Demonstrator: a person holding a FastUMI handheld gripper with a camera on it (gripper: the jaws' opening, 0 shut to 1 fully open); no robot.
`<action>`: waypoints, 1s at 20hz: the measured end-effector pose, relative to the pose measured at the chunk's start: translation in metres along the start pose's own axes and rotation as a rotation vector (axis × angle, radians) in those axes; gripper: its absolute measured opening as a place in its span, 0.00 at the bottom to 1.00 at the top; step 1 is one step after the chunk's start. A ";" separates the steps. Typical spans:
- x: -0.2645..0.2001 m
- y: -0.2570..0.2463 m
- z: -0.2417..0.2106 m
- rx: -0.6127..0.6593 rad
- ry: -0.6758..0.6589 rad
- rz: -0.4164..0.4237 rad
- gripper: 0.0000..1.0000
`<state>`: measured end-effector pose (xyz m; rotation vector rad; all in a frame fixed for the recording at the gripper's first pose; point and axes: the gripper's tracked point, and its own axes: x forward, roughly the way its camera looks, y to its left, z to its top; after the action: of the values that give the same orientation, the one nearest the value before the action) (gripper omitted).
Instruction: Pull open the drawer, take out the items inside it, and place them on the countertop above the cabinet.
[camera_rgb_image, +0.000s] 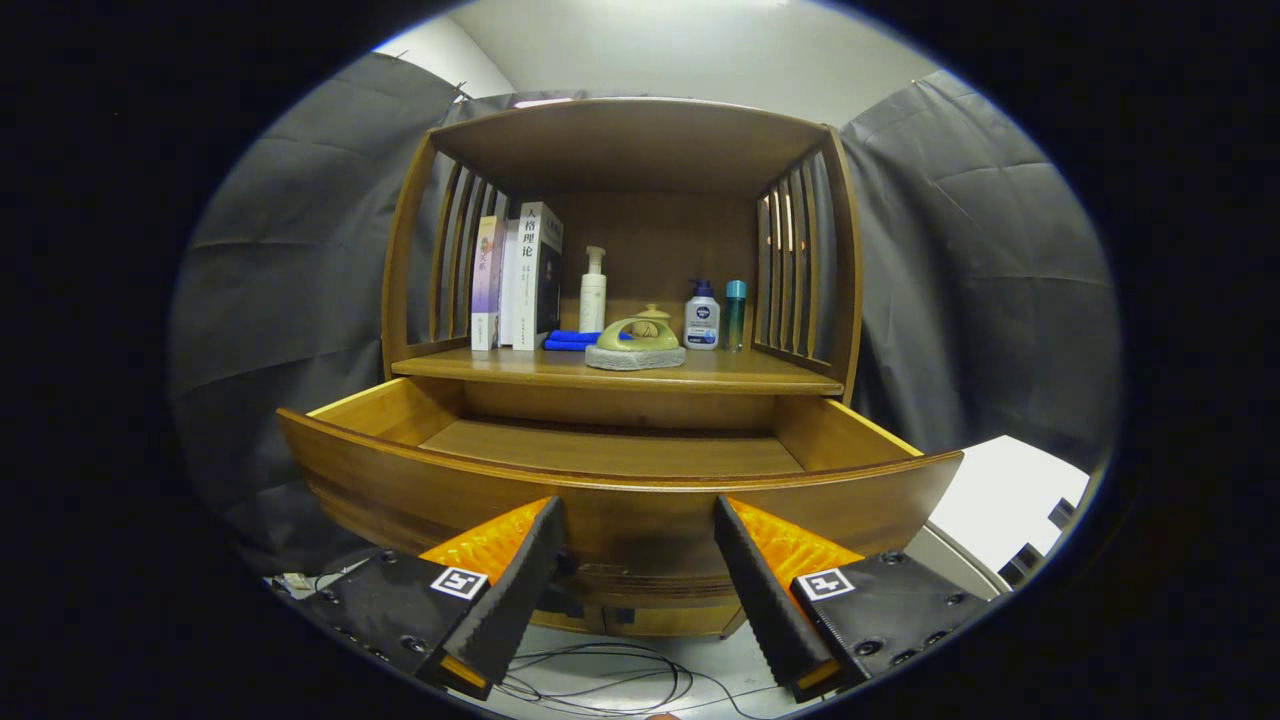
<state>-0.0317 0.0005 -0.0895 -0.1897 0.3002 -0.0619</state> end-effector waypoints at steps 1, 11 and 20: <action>0.003 0.000 0.001 0.003 -0.001 0.005 0.97; 0.024 -0.001 0.010 -0.014 -0.029 0.007 0.97; 0.051 0.000 0.015 -0.002 -0.021 0.004 0.97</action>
<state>0.0210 -0.0012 -0.0897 -0.1919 0.2796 -0.0555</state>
